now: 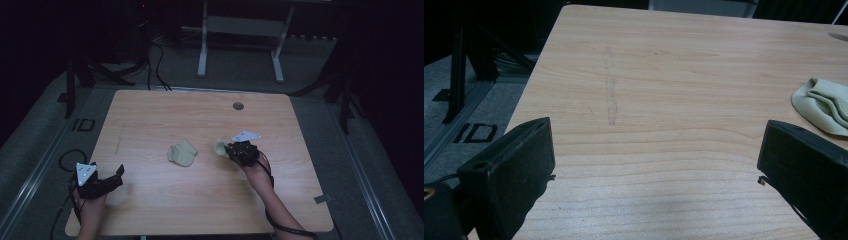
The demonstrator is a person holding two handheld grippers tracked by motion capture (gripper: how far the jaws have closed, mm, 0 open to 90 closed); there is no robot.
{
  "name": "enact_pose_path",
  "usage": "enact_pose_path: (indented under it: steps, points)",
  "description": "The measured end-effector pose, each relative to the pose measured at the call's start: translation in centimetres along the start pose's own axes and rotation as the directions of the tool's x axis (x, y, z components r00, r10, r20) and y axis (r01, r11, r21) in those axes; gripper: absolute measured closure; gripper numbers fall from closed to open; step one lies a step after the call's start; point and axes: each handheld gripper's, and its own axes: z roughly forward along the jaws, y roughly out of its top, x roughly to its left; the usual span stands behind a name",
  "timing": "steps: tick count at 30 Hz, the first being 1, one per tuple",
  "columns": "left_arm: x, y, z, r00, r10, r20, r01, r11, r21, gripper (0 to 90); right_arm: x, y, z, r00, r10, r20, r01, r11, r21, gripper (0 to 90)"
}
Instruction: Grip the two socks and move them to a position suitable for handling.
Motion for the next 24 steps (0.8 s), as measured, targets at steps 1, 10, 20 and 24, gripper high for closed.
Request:
enact_pose_path:
  steps: [1, 10, 20, 24]
  points:
    - [0.0, 0.0, 0.0, 1.0, 0.0, 0.001, 0.0, 1.0, 0.0, 1.8, 0.3, 0.1, -0.4, 0.9999, -0.01, -0.005, 0.01, 1.0, -0.004, 78.5]
    - [0.0, 0.0, 0.0, 1.0, 0.002, 0.005, -0.002, 1.0, -0.002, 1.8, 5.7, -0.7, -3.9, 0.9901, -0.062, -0.126, 0.057, 0.997, -0.045, 78.5]
    - [-0.3, 0.1, 0.0, 0.9998, 0.014, 0.013, -0.014, 0.9999, -0.003, 1.8, 9.9, -4.0, -1.6, 0.9739, -0.104, -0.202, 0.117, 0.992, 0.054, 78.1]
    - [-0.6, 0.1, -0.1, 0.9996, 0.019, 0.023, -0.019, 0.9998, -0.006, 1.8, 10.4, -5.0, -0.5, 0.9714, -0.104, -0.213, 0.125, 0.988, 0.089, 76.3]
